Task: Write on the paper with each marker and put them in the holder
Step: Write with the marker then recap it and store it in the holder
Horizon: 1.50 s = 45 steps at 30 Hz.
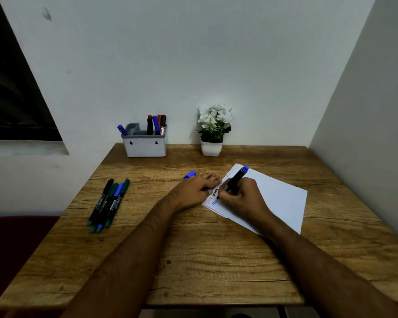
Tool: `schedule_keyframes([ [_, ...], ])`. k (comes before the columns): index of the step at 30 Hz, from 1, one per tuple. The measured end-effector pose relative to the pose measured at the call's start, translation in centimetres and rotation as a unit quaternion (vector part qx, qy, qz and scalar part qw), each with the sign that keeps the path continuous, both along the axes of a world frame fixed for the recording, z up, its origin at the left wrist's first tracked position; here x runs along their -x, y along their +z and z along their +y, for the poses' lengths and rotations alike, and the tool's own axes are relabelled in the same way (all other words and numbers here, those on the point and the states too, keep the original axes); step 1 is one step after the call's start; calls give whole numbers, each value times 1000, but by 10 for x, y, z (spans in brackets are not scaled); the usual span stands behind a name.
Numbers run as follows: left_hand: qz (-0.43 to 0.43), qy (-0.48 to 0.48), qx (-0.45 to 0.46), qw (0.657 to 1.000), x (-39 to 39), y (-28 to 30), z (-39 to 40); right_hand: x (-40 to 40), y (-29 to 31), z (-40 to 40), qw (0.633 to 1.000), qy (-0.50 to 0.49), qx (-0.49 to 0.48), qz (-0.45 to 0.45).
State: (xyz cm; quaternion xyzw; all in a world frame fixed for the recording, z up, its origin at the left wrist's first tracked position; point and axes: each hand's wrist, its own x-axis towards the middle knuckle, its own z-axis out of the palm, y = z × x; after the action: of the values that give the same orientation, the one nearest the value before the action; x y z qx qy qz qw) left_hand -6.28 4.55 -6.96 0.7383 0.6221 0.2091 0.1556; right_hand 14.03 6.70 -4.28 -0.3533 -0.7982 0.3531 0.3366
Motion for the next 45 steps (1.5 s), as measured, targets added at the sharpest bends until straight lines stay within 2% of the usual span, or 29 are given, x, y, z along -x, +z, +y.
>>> schedule_keyframes([
  [19,-11,11,16,1000,-3,6,-6,1,3,-2,1000,7,13,-5],
  [26,-25,23,-20,999,-12,20,-18,-4,5,4,992,-43,59,103],
  [32,-68,76,-84,991,-15,37,-30,-4,11,6,987,-8,56,148],
  [38,-18,236,-145,961,-12,52,-25,1,24,8,983,21,71,170],
  [45,140,290,-65,944,-21,51,-25,7,24,8,986,17,63,151],
])
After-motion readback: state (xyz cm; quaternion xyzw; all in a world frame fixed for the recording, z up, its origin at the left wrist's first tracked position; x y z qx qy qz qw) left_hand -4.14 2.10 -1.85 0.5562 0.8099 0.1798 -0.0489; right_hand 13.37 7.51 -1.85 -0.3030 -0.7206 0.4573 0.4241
